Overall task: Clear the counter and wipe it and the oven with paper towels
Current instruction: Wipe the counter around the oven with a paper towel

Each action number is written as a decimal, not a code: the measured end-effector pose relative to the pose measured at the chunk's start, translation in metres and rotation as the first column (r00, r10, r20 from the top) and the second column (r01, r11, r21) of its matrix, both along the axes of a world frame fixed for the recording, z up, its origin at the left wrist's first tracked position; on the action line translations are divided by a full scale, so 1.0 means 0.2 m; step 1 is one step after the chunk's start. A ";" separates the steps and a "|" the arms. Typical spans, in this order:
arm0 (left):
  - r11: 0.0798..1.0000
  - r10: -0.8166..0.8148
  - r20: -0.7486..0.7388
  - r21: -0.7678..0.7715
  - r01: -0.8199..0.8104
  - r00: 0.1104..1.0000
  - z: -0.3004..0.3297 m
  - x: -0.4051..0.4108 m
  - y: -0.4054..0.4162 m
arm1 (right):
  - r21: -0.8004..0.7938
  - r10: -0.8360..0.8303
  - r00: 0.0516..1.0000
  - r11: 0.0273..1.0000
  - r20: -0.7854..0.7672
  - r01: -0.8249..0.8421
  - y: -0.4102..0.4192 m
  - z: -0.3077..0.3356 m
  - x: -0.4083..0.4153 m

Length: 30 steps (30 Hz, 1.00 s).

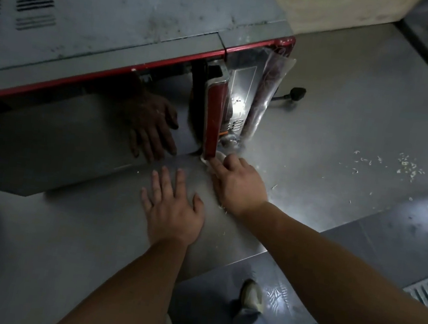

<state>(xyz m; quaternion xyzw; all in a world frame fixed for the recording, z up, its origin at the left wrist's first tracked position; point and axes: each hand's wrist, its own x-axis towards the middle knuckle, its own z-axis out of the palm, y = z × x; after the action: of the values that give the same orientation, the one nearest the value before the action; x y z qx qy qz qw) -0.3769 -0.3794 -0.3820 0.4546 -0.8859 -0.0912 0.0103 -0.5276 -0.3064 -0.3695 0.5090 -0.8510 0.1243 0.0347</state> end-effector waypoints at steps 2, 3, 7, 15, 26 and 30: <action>1.000 0.003 -0.001 0.001 -0.003 1.000 0.00 0.00 0.00 | 0.044 -0.015 1.000 0.999 -0.017 0.016 0.00 0.00 -0.04; 1.000 0.005 0.000 0.003 -0.005 1.000 0.00 0.00 0.00 | 0.075 -0.043 0.999 0.996 -0.006 0.043 0.00 0.00 -0.08; 1.000 0.011 -0.003 -0.001 -0.011 1.000 0.01 -0.01 0.00 | 0.131 -0.228 0.971 0.967 0.074 0.218 0.00 0.04 -0.23; 1.000 0.006 0.008 0.009 -0.006 1.000 0.01 0.00 0.00 | 0.130 -0.475 0.867 0.879 0.151 0.459 0.23 0.08 -0.44; 0.999 0.006 0.024 0.032 -0.007 1.000 0.02 0.00 -0.01 | -0.065 -0.131 0.986 0.988 0.106 0.139 0.05 0.04 0.02; 0.999 -0.007 0.035 0.046 0.005 0.999 0.02 0.01 -0.01 | 0.018 -0.175 0.981 0.985 0.084 0.174 0.09 0.01 -0.05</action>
<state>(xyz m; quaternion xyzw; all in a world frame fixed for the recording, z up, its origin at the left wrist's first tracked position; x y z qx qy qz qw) -0.3759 -0.3817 -0.3785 0.4536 -0.8850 -0.1037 -0.0161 -0.5368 -0.2892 -0.3672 0.4268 -0.8938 0.1377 0.0064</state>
